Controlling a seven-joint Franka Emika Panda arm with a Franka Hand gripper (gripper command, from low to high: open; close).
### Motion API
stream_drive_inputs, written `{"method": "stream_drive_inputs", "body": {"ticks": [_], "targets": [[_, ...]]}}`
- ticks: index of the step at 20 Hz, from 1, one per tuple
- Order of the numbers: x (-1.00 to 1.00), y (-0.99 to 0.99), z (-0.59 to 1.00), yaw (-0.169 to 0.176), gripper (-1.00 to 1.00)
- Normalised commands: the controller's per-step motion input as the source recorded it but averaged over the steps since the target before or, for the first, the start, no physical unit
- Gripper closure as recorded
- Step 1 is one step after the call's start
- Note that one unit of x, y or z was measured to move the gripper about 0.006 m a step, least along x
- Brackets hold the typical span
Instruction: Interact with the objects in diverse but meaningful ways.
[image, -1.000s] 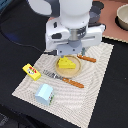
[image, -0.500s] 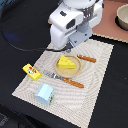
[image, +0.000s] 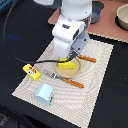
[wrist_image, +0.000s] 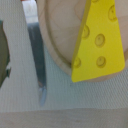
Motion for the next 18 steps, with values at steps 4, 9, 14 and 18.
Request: {"method": "stream_drive_inputs", "body": {"ticks": [4, 9, 14, 18], "targets": [[-0.37, -0.10, -0.39, 0.070, -1.00], [-0.13, -0.10, -0.35, 0.023, -1.00], [-0.04, -0.15, -0.24, 0.011, -1.00], [0.09, -0.16, -0.10, 0.000, -1.00]]}}
